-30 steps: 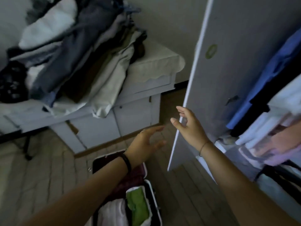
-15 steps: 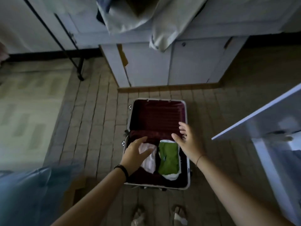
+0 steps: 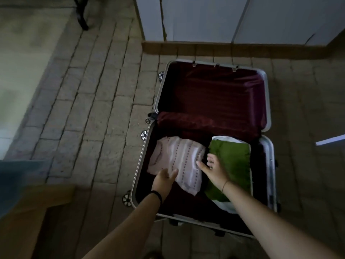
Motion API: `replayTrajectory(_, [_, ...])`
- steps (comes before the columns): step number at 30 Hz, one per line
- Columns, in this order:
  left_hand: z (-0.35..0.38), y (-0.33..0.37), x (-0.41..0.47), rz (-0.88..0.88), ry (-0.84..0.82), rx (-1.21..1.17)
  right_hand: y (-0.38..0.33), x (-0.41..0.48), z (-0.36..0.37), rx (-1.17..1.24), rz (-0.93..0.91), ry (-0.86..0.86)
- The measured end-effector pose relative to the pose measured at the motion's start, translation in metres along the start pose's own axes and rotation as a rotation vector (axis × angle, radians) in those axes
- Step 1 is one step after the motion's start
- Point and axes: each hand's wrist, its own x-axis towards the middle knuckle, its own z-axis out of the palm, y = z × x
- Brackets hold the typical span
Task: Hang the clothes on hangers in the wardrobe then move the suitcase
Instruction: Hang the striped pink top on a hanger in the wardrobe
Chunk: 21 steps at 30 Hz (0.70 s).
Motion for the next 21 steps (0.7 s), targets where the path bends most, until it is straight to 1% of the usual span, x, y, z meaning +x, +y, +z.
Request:
replayTrajectory(2, [0.022, -0.02, 0.033, -0.059, -0.068, -0.09, 0.016, 0.037, 0.013, -0.028, -0.001, -0.017])
replayTrajectory(5, [0.048, -0.034, 0.066, -0.179, -0.163, -0.375, 0.026, 0.081, 0.025, -0.151, -0.074, 0.017])
replayTrajectory(7, [0.056, -0.035, 0.082, -0.259, -0.163, -0.56, 0.028, 0.103, 0.027, -0.218, -0.114, 0.042])
replayTrajectory(9, [0.058, -0.032, 0.094, -0.328, -0.142, -0.735, 0.032, 0.118, 0.028, -0.207, -0.123, 0.005])
replayTrajectory(11, [0.059, -0.028, 0.105, -0.33, -0.114, -0.879, 0.033, 0.126, 0.028, -0.238, -0.099, -0.031])
replayTrajectory(12, [0.06, -0.027, 0.108, -0.316, -0.117, -0.909, 0.033, 0.128, 0.027, -0.277, -0.079, -0.051])
replayTrajectory(14, [0.063, -0.025, 0.111, -0.299, -0.128, -0.947, 0.029, 0.13, 0.022, -0.356, -0.096, -0.102])
replayTrajectory(15, [0.063, -0.023, 0.11, -0.296, -0.107, -0.961, 0.026, 0.129, 0.019, -0.385, -0.111, -0.131])
replayTrajectory(17, [0.066, -0.02, 0.107, -0.304, -0.099, -0.954, 0.018, 0.121, 0.013, -0.454, -0.101, -0.201])
replayTrajectory(18, [0.066, -0.016, 0.105, -0.305, -0.129, -0.915, 0.014, 0.116, 0.013, -0.539, -0.095, -0.22])
replayTrajectory(21, [0.07, -0.011, 0.104, -0.255, -0.222, -0.793, 0.004, 0.104, 0.017, -0.974, -0.151, -0.229])
